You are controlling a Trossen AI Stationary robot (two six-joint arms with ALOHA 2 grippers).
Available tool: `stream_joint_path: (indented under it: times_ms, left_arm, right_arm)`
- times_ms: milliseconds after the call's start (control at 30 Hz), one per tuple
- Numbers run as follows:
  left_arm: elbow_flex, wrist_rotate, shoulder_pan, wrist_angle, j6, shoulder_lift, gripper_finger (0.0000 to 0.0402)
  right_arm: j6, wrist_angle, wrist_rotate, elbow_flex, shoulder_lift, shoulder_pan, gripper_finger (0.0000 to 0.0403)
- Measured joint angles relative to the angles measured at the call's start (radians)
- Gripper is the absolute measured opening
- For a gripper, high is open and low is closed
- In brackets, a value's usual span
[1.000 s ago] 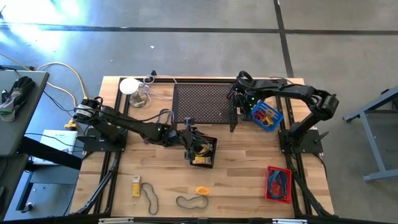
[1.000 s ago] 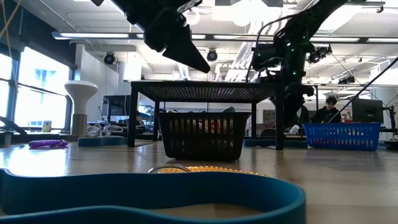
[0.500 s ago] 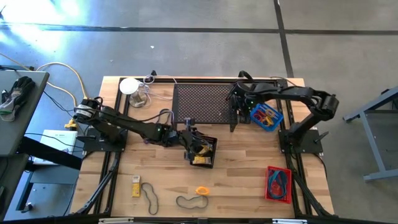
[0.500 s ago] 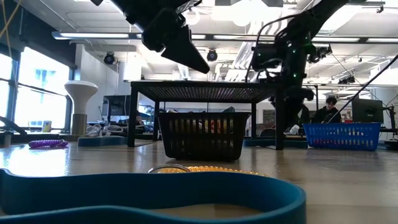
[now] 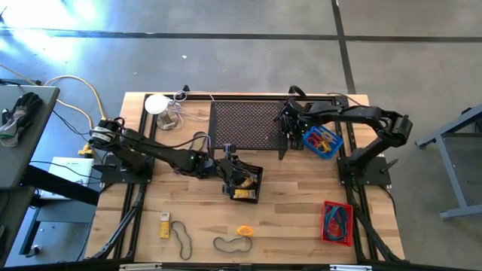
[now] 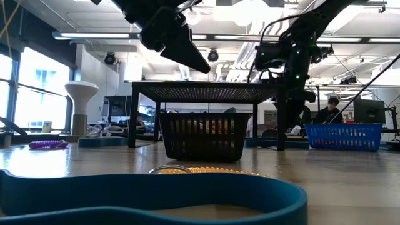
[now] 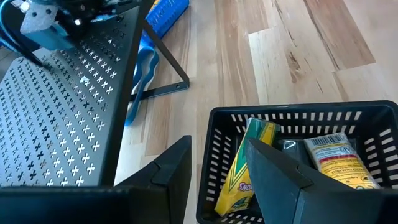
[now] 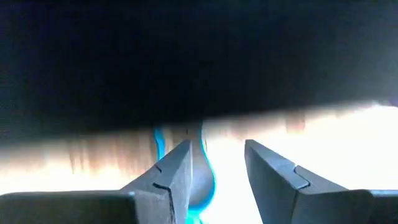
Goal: Pick & Place Office Desk Supplies
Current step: Put the blue rubber band into the orange bin
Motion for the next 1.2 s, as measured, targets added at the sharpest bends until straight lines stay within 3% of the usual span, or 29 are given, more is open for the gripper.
stream_joint_path:
  times_ms: [200,367,833,1200]
  left_arm:
    - [0.0,-0.001,0.0,0.0,0.0,0.0,0.0144]
    - [0.0,-0.001,0.0,0.0,0.0,0.0,0.0144]
    - [0.0,-0.003,0.0,0.0,-0.057,0.0,0.0144]
    - [0.0,-0.003,-0.003,0.0,-0.053,0.0,0.0144]
  right_arm:
    - [0.044,-0.075,0.117,-0.002,-0.096,0.008,0.0119]
    - [0.081,-0.087,0.118,-0.001,-0.151,0.006,0.0103]
    - [0.123,-0.076,0.111,0.0,-0.133,-0.1,0.011]
    - [0.101,0.01,0.107,0.001,-0.003,-0.132,0.011]
